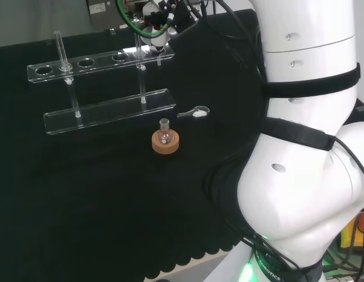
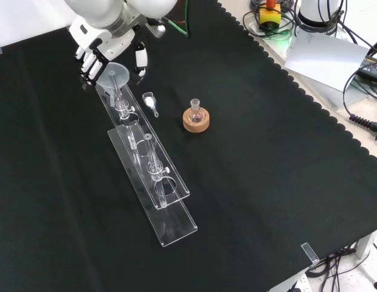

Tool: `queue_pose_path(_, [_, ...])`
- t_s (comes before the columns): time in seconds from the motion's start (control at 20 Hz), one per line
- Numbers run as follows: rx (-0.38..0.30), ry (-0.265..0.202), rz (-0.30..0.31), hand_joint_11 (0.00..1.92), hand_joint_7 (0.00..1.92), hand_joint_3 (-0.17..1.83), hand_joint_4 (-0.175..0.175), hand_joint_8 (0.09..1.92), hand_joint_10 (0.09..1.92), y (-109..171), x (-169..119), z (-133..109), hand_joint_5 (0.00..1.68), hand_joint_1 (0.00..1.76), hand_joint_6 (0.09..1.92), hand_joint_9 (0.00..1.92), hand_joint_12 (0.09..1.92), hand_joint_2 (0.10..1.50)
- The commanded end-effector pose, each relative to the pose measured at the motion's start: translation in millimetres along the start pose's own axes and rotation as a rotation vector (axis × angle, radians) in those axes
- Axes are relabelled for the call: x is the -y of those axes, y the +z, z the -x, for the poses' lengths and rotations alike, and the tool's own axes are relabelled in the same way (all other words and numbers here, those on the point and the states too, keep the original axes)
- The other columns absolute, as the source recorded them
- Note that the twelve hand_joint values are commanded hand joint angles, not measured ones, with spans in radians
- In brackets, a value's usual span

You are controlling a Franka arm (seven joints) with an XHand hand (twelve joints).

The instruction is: Pick up the funnel from the transparent funnel stand.

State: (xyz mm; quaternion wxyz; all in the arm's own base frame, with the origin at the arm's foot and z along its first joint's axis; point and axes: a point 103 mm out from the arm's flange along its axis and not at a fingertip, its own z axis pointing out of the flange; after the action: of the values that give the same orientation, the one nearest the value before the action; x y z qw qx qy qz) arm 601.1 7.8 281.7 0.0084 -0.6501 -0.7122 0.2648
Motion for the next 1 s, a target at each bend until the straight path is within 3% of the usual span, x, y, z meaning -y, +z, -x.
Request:
queue_pose_path(0.05, [0.024, 0.027, 0.069, 0.47, 0.58, 0.71, -0.016, 0.64, 0.48, -18.8, 11.1, 5.6, 0.75, 0.97, 0.64, 0.88, 1.33, 0.72])
queue_pose_path(0.6, [0.024, 0.079, 0.046, 0.49, 0.59, 0.73, -0.018, 0.65, 0.47, -56.9, 60.3, 33.6, 0.72, 0.98, 0.76, 0.91, 1.31, 0.72])
queue_pose_path(1.0, [0.020, 0.088, 0.029, 0.48, 0.56, 0.74, -0.025, 0.65, 0.47, -59.7, 93.9, 36.4, 0.67, 0.99, 0.78, 0.90, 1.32, 0.72])
